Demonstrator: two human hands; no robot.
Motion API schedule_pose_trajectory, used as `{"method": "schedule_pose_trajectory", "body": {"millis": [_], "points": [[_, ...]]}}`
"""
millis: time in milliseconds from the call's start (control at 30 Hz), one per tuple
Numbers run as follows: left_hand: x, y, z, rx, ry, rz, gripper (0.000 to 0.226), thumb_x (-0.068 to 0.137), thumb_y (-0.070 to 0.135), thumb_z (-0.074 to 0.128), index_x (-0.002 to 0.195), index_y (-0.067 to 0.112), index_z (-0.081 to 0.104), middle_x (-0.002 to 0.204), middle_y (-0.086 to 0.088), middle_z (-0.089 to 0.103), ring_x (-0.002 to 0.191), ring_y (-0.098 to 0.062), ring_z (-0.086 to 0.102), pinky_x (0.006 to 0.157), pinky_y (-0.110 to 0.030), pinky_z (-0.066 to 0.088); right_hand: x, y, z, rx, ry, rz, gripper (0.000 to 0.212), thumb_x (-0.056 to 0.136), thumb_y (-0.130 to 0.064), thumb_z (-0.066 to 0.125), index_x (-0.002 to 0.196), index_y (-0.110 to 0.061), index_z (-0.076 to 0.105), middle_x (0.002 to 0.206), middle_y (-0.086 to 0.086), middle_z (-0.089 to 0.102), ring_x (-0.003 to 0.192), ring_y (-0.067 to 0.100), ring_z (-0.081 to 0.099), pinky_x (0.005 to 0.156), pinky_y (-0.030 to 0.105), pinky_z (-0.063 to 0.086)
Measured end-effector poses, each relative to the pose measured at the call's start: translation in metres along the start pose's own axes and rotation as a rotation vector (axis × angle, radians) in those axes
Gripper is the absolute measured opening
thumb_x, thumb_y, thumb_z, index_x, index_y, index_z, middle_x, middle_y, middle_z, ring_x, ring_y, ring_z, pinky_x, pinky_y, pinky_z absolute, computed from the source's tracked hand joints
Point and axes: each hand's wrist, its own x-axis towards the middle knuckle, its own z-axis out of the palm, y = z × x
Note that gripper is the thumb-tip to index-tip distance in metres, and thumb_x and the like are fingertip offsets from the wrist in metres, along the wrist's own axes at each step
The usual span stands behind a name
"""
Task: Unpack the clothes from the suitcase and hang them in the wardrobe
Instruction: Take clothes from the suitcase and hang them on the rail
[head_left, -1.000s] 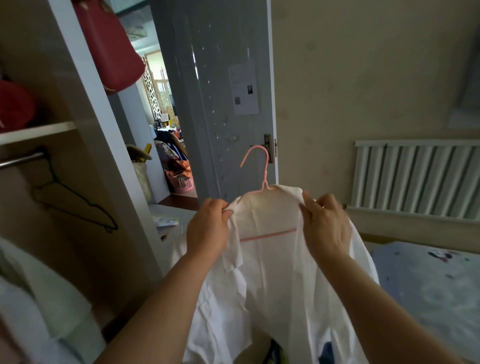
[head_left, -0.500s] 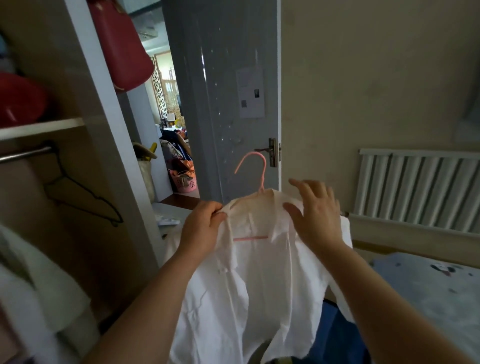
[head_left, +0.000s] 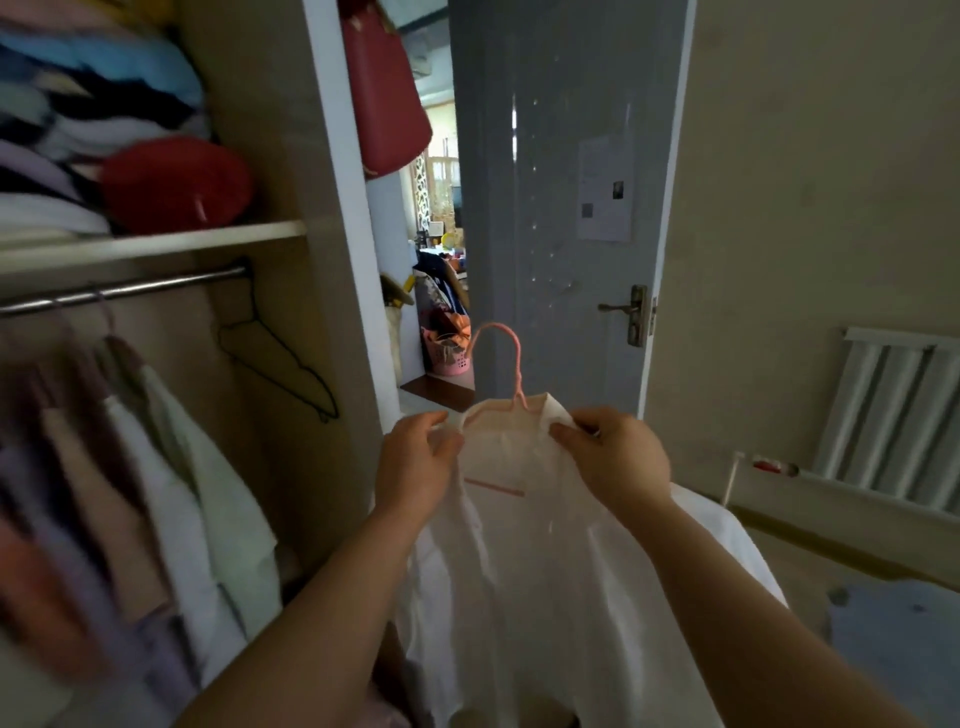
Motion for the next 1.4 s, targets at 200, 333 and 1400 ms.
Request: {"method": "schedule_pose_trajectory", "body": {"millis": [200, 333, 1400], "points": [[0.006, -0.03, -0.05, 0.058, 0.109, -0.111, 0.036, 0.092, 0.028, 0.057, 0.127, 0.018, 0.056, 0.126, -0.003, 0.058, 0.114, -0.021, 0.054, 0.084, -0.026, 0.039, 0.006, -0.05, 0.046, 0.264, -0.183, -0.001, 0.013, 0.086, -0.034, 0.056, 0.079, -0.031, 0.067, 0.073, -0.004, 0.067, 0.071, 0.018, 0.064, 0.069, 0.036, 0.053], [0.022, -0.051, -0.079, 0.056, 0.158, -0.145, 0.026, 0.094, 0.021, 0.053, 0.119, 0.018, 0.061, 0.117, -0.003, 0.063, 0.106, -0.02, 0.059, 0.078, -0.024, 0.04, 0.011, -0.082, 0.083, 0.368, -0.289, -0.039, 0.023, 0.089, -0.021, 0.049, 0.09, -0.035, 0.067, 0.079, -0.003, 0.069, 0.076, 0.022, 0.066, 0.075, 0.043, 0.055], [0.233, -0.216, -0.239, 0.027, 0.218, -0.218, 0.031, 0.095, 0.011, 0.05, 0.125, 0.011, 0.057, 0.126, -0.011, 0.057, 0.115, -0.027, 0.055, 0.102, -0.033, 0.042, 0.138, -0.336, 0.358, 0.497, -0.173, -0.218, 0.035, 0.089, -0.017, 0.046, 0.119, -0.026, 0.062, 0.105, 0.009, 0.067, 0.094, 0.03, 0.063, 0.078, 0.044, 0.054]]}}
